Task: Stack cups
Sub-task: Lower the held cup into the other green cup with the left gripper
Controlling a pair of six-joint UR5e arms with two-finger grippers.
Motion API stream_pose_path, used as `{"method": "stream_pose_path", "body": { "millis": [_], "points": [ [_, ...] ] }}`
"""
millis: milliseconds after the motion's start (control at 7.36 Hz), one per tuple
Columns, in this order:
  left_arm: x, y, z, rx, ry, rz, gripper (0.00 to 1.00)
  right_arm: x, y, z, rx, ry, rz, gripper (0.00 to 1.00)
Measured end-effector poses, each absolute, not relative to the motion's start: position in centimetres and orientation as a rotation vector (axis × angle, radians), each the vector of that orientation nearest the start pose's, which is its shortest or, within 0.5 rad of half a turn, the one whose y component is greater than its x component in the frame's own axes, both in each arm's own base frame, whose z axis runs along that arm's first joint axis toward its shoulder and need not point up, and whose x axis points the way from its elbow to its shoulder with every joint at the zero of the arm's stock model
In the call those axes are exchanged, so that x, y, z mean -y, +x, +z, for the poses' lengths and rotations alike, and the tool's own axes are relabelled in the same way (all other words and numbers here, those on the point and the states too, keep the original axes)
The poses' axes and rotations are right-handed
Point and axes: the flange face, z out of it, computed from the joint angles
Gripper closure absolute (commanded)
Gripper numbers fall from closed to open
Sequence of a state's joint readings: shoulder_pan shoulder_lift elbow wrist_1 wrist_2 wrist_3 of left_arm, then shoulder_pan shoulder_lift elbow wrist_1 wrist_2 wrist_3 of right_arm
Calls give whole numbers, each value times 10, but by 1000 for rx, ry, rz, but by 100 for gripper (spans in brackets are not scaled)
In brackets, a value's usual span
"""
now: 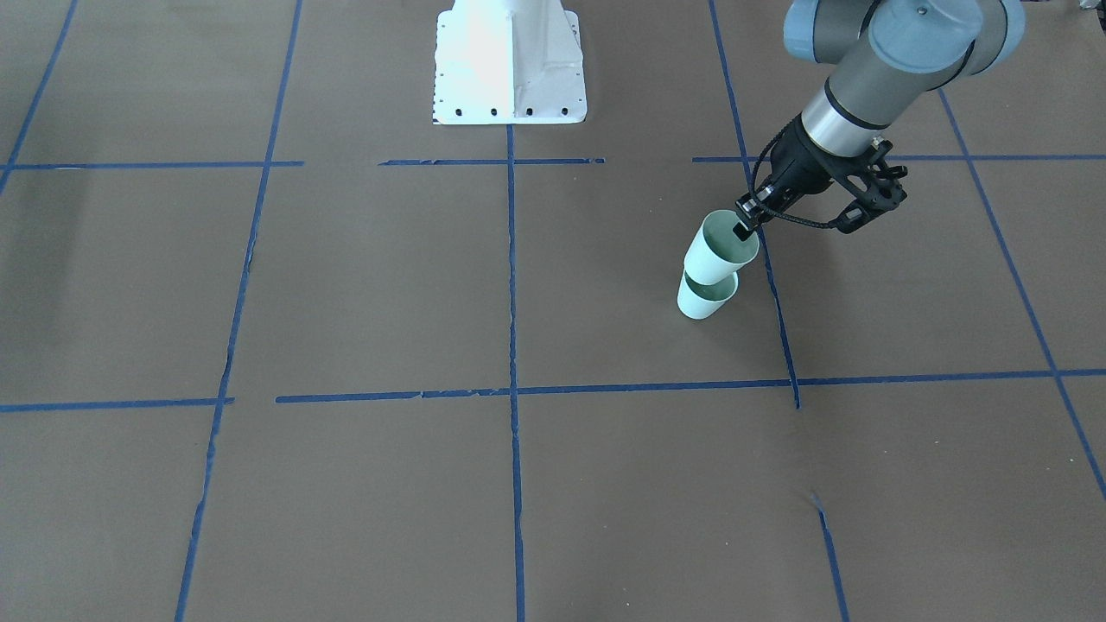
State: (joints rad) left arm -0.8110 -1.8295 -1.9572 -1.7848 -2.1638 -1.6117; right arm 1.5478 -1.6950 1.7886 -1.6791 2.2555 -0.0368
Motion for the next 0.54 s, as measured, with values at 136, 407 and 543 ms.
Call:
{"method": "stream_pose_path", "body": {
  "millis": [136, 407, 543],
  "points": [
    [452, 325, 318, -982, -194, -530, 100, 438, 60, 626, 685, -10, -52, 0],
    [450, 328, 320, -974, -190, -530, 100, 438, 60, 626, 685, -10, -52, 0],
    [450, 329, 321, -967, -192, -532, 100, 438, 60, 626, 685, -10, -52, 0]
  ]
}}
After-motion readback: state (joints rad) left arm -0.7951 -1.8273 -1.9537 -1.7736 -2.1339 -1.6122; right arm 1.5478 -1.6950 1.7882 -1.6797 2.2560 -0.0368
